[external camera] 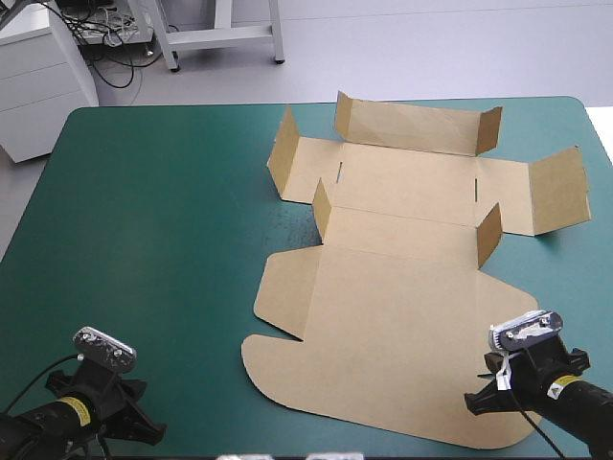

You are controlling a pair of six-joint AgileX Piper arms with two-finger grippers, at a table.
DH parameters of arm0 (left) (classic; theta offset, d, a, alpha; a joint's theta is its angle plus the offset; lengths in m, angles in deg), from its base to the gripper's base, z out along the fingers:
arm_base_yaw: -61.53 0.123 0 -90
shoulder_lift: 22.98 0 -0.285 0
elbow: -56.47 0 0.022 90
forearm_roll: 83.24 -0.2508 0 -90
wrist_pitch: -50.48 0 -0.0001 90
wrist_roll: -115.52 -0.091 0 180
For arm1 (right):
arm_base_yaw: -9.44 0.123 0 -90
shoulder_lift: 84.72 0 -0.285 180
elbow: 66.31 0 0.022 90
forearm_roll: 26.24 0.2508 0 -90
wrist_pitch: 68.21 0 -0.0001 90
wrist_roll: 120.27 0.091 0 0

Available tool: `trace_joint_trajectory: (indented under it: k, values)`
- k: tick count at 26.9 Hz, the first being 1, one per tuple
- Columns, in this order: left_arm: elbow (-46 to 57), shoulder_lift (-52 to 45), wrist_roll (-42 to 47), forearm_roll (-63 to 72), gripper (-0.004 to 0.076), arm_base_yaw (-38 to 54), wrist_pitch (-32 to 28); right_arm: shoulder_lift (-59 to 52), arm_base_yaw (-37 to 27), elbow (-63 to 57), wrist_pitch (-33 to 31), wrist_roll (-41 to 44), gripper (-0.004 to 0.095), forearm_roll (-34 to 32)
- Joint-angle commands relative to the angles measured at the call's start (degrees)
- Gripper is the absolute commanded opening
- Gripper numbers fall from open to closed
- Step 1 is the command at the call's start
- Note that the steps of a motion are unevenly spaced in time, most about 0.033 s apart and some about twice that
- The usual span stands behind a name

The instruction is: Fold the box

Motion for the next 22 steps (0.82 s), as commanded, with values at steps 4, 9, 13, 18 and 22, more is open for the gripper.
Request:
trace_joint_trajectory:
  k: [4,9,13,18,22]
  values:
    - [-1.39,0.40,0.16,0.31,-0.0032,-0.22,-2.30,0.60,-0.17,2.94,1.54,-0.27,-0.0004,1.00]
    - [-1.39,0.40,0.16,0.31,-0.0032,-0.22,-2.30,0.60,-0.17,8.24,0.02,0.80,0.0141,0.89]
    - [-1.39,0.40,0.16,0.31,-0.0032,-0.22,-2.30,0.60,-0.17,12.51,-1.86,0.81,0.0509,0.62]
    - [-1.39,0.40,0.16,0.31,-0.0032,-0.22,-2.30,0.60,-0.17,17.58,-3.57,6.01,0.0869,-5.87]
    - [-1.39,0.40,0.16,0.31,-0.0032,-0.22,-2.30,1.86,-0.17,19.62,-3.60,12.04,0.0860,-14.19]
